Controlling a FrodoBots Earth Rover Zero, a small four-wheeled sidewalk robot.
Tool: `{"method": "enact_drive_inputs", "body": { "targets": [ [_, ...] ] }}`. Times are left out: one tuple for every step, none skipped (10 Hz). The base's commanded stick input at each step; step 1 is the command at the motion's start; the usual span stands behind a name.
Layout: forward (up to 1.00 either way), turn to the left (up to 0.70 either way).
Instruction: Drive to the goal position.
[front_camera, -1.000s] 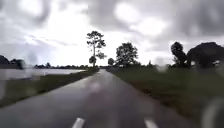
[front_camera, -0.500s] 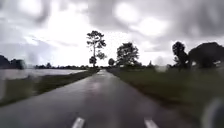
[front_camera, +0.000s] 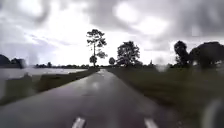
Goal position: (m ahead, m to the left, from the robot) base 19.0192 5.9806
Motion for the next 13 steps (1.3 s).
{"method": "enact_drive_inputs", "body": {
  "targets": [
    [1.0, 0.0],
    [1.0, 0.0],
    [1.0, 0.0],
    [1.0, 0.0],
    [1.0, 0.0],
    [1.0, 0.0],
    [1.0, 0.0],
    [1.0, 0.0],
    [1.0, 0.0],
    [1.0, 0.0],
    [1.0, 0.0],
    [1.0, 0.0],
    [1.0, 0.0]
  ]
}}
